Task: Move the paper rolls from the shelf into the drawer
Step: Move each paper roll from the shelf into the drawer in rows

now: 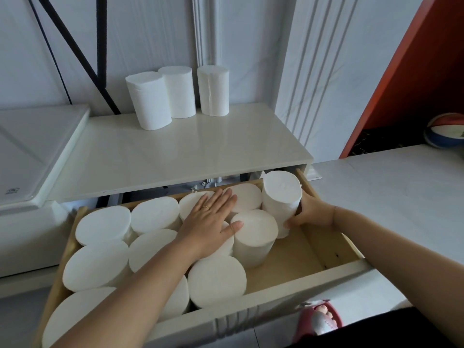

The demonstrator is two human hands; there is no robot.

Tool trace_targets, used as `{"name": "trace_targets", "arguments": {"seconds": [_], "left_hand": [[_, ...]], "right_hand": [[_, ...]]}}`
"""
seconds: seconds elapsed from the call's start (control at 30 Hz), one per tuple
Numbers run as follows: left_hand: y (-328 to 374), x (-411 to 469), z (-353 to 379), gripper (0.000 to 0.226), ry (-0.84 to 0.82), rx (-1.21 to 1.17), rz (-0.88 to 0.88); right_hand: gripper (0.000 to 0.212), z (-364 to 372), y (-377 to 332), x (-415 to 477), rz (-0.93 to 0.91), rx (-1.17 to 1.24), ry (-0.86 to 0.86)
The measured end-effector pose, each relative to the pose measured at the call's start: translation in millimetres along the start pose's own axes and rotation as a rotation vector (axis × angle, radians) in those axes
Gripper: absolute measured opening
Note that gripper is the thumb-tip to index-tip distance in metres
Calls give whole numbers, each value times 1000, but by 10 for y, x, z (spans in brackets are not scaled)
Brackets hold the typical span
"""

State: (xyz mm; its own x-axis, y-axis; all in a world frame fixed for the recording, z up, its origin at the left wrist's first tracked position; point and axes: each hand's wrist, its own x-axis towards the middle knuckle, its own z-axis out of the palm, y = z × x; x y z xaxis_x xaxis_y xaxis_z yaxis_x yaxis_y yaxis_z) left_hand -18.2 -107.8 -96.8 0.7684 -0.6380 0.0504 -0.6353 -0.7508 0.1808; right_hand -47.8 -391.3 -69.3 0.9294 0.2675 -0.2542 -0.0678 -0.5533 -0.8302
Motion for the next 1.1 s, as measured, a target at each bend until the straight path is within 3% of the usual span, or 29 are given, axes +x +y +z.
{"name": "trace_targets", "arguments": {"seconds": [0.1,0.23,0.33,0.4,0.47,0.73,0.83,0.97,1.1], "left_hand": [[8,-4,-1,71,-9,-11,1],[11,-8,-8,81,-12,-18,-5],[15,-4,-14,81,-13,-15,-4],[24,-6,-21,80,-12,-19,-4],[30,-10,-24,79,-13,-14,-4],[38,-13,-25,72,-26,7,-10],[53,-12,-40,72,-21,-2,-26],[151,43,-53,87,-75,-25,-18],[206,74,-11,106,-99,14,69]], "right_hand": [[105,44,-23,-32,16,134,-56],[121,26,-45,-81,93,357,-153],[105,-9,8,-63,191,515,-169],[77,3,28,-24,239,538,-106],[56,25,35,6,259,496,-48],[50,65,45,70,239,446,34],[41,58,-51,162,194,230,166],[33,25,-166,290,176,-34,219],[38,-71,-178,278,231,-121,121]]}}
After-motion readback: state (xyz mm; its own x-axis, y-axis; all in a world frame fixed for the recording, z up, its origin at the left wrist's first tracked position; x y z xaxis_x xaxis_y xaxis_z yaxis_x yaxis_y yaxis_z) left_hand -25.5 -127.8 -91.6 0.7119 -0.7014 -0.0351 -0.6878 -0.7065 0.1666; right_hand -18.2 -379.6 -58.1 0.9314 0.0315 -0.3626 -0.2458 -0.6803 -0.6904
